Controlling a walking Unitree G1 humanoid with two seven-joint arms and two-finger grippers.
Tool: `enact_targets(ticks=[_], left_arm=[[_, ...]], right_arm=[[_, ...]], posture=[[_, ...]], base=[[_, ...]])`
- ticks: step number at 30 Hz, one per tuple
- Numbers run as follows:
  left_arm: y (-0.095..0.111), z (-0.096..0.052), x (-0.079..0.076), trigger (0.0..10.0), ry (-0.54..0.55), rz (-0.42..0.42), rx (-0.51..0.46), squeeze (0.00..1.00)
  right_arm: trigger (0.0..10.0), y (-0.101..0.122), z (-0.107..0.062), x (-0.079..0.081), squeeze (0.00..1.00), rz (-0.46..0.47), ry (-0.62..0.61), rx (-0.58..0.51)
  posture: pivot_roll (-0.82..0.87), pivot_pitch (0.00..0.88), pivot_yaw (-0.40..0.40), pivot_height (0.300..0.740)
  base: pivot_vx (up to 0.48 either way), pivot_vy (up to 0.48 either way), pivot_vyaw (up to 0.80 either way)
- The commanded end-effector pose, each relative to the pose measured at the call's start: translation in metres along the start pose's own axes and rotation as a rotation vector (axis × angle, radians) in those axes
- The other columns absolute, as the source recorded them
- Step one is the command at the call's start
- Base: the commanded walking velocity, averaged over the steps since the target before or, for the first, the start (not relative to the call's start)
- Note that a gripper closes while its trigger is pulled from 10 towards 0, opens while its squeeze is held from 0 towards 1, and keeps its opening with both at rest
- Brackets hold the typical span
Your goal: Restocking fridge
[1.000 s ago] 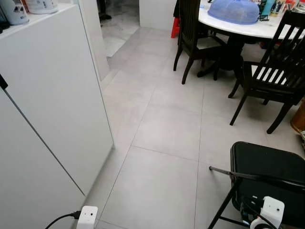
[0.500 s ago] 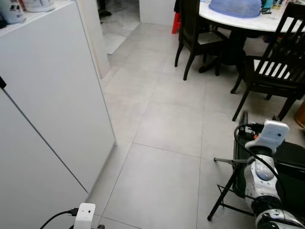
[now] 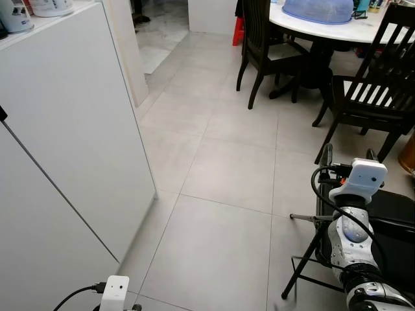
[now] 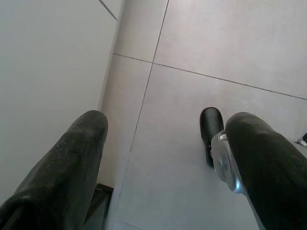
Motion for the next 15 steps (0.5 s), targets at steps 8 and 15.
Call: enact_targets(ticks=[8, 15], left_arm=[[-0.005, -0.001, 0.001, 10.0, 0.016, -0.005, 0.006, 0.0], [-0.005, -0.001, -0.001, 10.0, 0.011, -0.008, 0.006, 0.0]], right_arm=[[10.0, -0.096, -0.091, -0.024, 0.0, -0.02, -0.089, 0.531], [10.0, -0.149, -0.185, -0.035, 0.0, -0.009, -0.143, 1.059]], posture=[[0.08, 0.0, -0.009, 0.74], [0.08, 0.0, -0.02, 0.74]], base=[[0.0, 0.0, 0.0], [0.0, 0.0, 0.0]])
Point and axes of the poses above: a point about 5 cm out from each wrist's last joint towards the gripper, its own z axis pointing out of the wrist towards the gripper, its own y axis along the axis of the wrist's last joint, x = y × z, the point moved 1 cm from there along z, pointing out of the wrist towards the gripper, and after that the axes turned 8 degrees about z, right-handed, at the moved point
